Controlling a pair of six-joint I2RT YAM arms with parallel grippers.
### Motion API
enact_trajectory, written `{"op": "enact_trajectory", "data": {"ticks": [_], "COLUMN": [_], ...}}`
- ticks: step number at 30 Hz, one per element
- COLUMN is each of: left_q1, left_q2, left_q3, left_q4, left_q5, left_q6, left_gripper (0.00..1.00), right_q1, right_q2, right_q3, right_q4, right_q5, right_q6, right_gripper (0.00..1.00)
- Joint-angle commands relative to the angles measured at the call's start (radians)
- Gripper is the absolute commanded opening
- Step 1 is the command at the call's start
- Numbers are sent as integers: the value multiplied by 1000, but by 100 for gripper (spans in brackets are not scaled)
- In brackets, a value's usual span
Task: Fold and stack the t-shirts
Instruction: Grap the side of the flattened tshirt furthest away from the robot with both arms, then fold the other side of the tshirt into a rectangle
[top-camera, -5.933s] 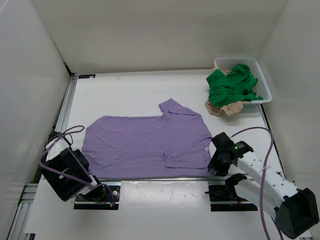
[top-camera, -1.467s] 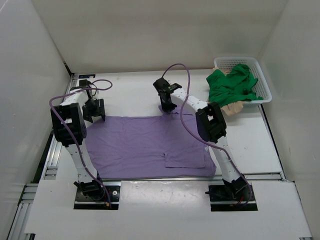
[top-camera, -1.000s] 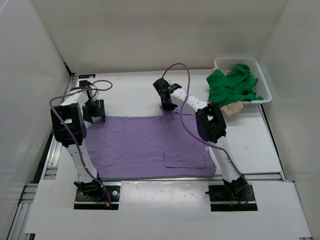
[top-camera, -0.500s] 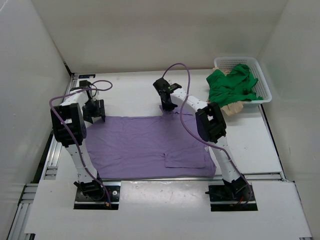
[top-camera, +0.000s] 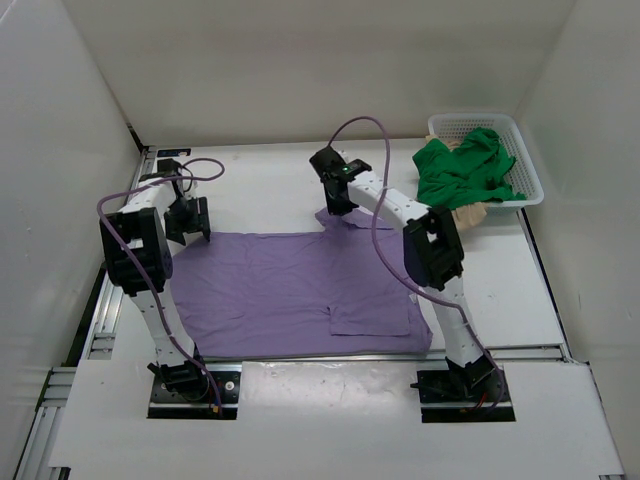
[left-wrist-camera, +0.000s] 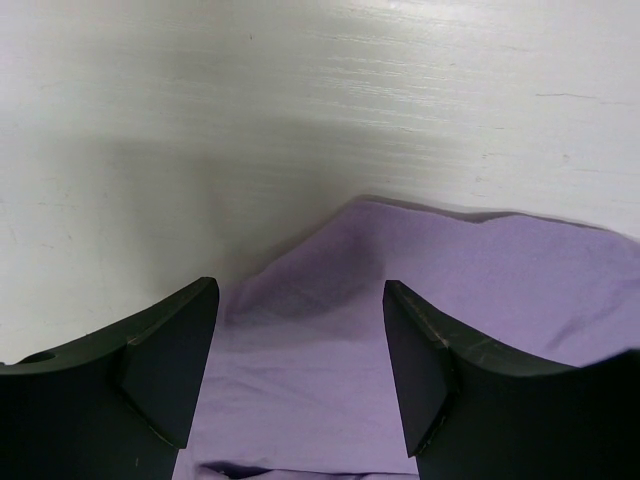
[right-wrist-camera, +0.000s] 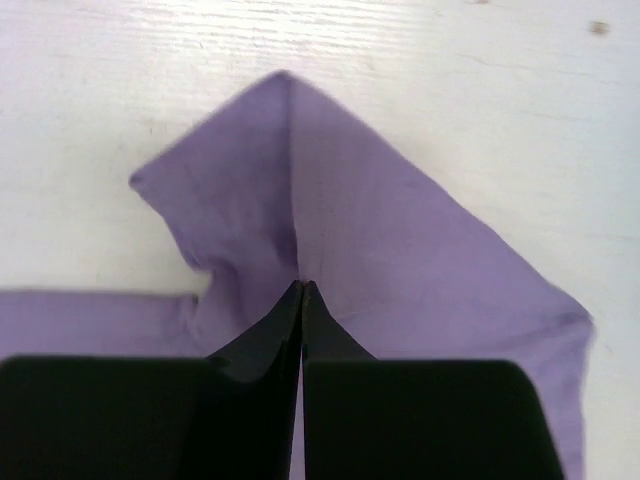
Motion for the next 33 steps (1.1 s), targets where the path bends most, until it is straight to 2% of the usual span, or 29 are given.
{"op": "enact_trajectory", "data": {"ticks": [1, 4, 9, 11, 12, 15, 16, 19, 23, 30, 33], "left_q1": [14, 14, 14, 14, 14, 4, 4, 4, -17, -57, -90], "left_q2": [-80, -39, -2, 7, 7, -5, -19, -73, -236, -516, -631], "left_q3": [14, 14, -26, -38, -38, -47, -47, -57, -115, -386, -515], "left_q4": [7, -22, -24, -24, -24, -24, -24, -24, -13, -4, -17], "left_q5": [33, 32, 10, 10, 10, 10, 10, -1, -53, -123, -136], "left_q6": [0, 0, 0, 0, 0, 0, 0, 0, 0, 0, 0], "left_gripper": [78, 76, 66, 54, 41, 12, 10, 10, 10, 10, 19], "right_q1": [-1, -1, -1, -1, -1, -1, -10, -11, -11, -1, 31], "right_q2": [-182, -262, -347, -369, -393, -453, -472, -561, -717, -953, -1062], "right_q3": [-59, -159, -243, -278, -291, -360, -381, -481, -648, -924, -1019], "right_q4": [-6, 20, 21, 21, 21, 21, 21, 21, 21, -12, -22], "right_q5": [16, 3, -28, -28, -37, -28, -19, -10, 0, 9, 18], "right_q6": [-23, -23, -23, -23, -23, -32, -32, -22, 21, 133, 188], "right_gripper": [0, 0, 0, 0, 0, 0, 0, 0, 0, 0, 0]}}
